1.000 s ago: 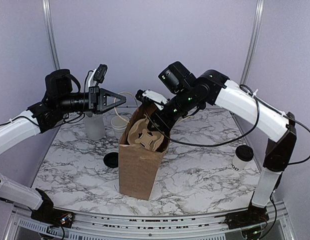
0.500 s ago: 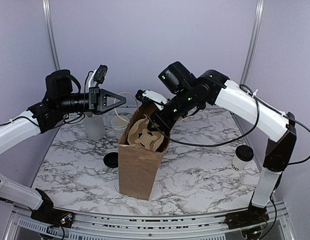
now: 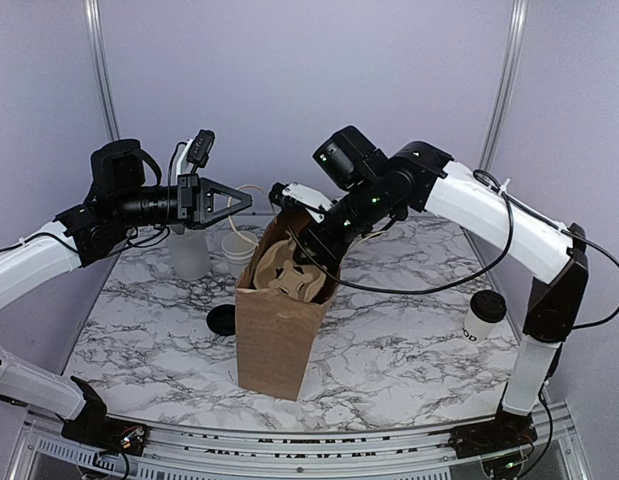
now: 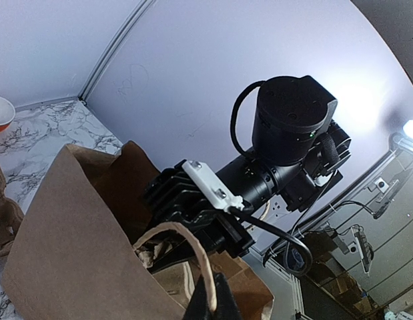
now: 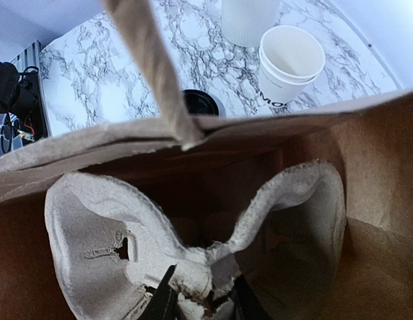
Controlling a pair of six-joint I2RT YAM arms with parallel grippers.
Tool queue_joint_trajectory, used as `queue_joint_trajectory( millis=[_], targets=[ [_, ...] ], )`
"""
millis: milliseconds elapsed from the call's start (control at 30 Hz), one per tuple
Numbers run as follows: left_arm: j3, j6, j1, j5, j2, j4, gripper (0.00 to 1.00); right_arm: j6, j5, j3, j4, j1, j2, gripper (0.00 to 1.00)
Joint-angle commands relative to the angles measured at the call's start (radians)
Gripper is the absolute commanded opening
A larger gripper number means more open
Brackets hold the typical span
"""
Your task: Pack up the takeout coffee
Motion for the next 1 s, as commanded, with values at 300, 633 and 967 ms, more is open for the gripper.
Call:
queue_joint_trajectory(
  millis=[300,633,967],
  targets=[
    [-0.013,0.008,0.005,-0.002,-0.019,0.016,0.01,-0.002,0.024,0.036,-0.009,0.022,0.042,0.21],
    [-0.012,0.01,0.006,-0.001,-0.017,0.018,0.01,0.001,0.028,0.053,-0.016,0.023,0.043,0.27],
    [-0.014,0.008,0.006,-0.002,-0.021,0.018,0.01,0.004,0.033,0.082,-0.023,0.025,0.033,0.48]
  ],
)
